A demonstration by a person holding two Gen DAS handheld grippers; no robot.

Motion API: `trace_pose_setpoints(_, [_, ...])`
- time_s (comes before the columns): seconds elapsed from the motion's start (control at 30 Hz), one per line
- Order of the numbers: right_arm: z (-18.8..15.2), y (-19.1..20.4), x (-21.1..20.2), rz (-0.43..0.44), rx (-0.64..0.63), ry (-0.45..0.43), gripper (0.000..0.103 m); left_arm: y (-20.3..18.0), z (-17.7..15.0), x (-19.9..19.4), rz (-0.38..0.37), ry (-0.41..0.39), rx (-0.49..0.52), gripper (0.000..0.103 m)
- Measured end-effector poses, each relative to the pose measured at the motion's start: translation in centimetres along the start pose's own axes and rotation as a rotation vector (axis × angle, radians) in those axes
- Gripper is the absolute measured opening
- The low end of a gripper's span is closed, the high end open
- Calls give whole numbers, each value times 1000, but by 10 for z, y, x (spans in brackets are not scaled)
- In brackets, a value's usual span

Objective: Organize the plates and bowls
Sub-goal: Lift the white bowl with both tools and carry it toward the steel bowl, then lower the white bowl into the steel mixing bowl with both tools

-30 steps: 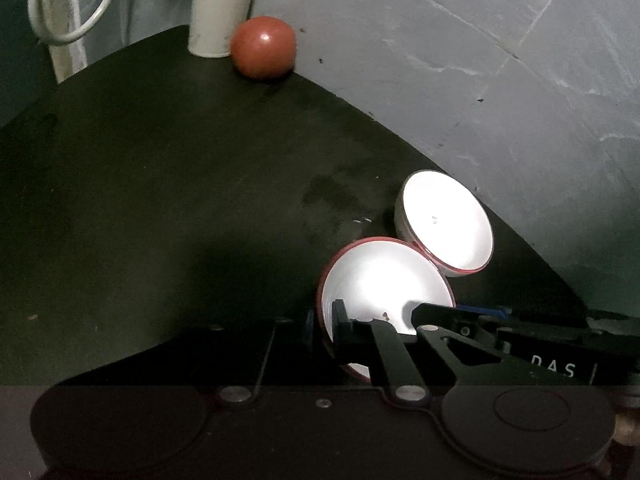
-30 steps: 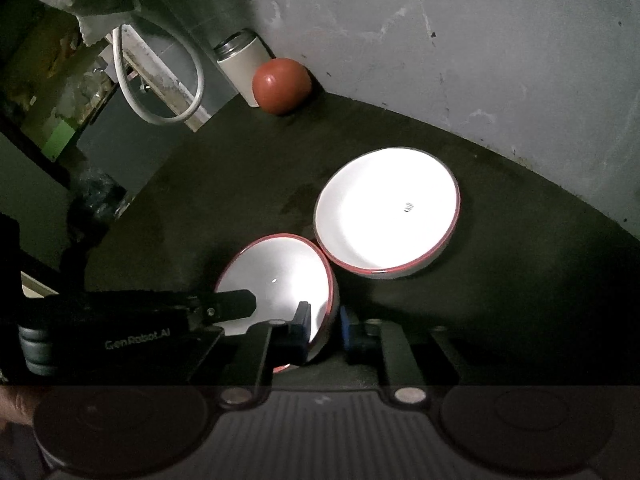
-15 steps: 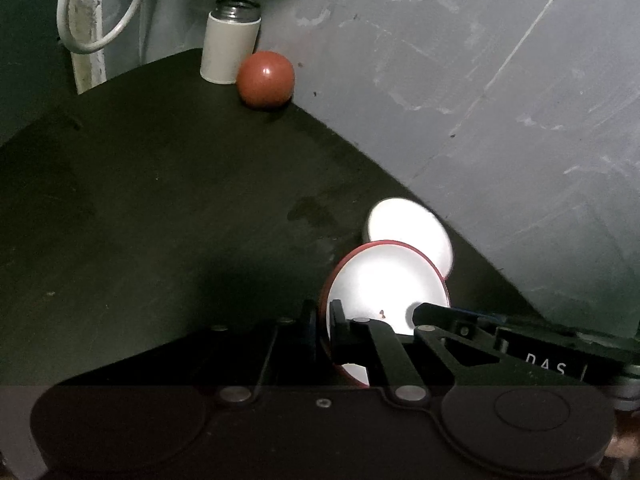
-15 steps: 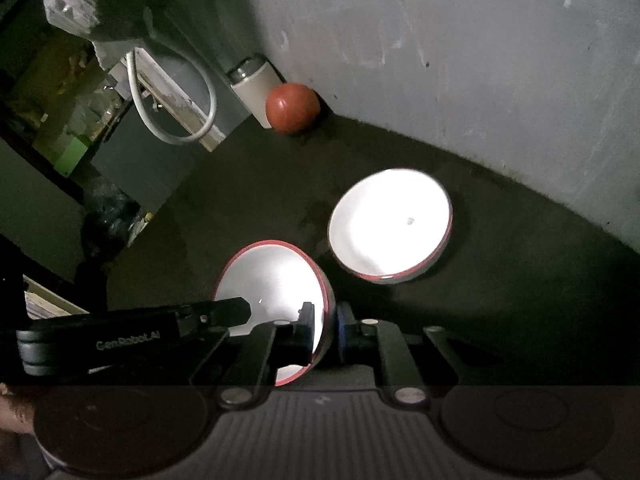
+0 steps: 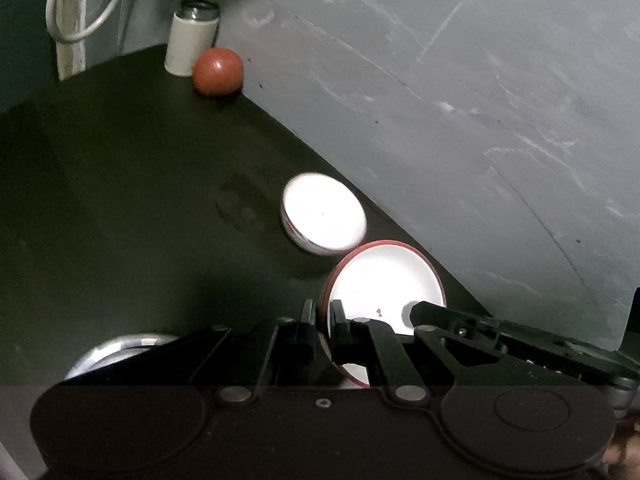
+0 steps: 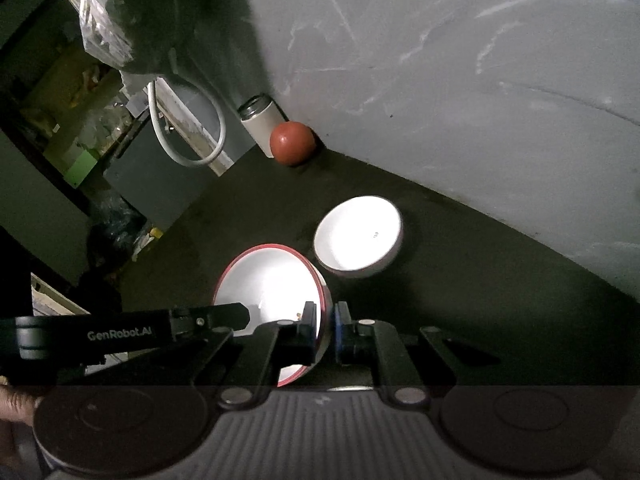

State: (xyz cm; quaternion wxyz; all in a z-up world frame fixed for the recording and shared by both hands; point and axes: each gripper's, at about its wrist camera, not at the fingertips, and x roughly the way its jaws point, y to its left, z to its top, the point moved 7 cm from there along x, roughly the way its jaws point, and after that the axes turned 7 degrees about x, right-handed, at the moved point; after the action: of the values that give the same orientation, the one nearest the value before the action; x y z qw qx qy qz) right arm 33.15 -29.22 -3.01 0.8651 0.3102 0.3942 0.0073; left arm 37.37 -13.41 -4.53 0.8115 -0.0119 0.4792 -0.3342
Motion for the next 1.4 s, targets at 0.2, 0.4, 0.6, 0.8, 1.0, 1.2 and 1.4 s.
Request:
trace_pose_setpoints(0.2, [-13,-14,-21,-9,10,3,10,-17,-17,1,-18,27,10,6])
trace_pose_setpoints(0.4, [-30,-28,-35,-20,28,28,10,-29,-39,2,-39,75,24,6])
trace_pose_setpoints(0.6, [-49,-43,-43,-36,45,71,10,-36,-56,3,-40,114,39,7])
trace_pose_setpoints(0.8, [-63,-50,-42,-41,55,108,10,-35,-70,5,-41,153,34,7])
trace_pose_setpoints(1.0, [-72,-53,-37,-50,57,145,10,-30,-79,10,-37,181,18,8])
trace_pose_setpoints(1.2, [-74,-52,-31,-57,45,168,10,-25,-81,11,-34,192,-1,8])
trace_pose_setpoints(1.4, [-73,-52,-26,-71,33,187,10,-23,-83,17,-34,209,-16,9])
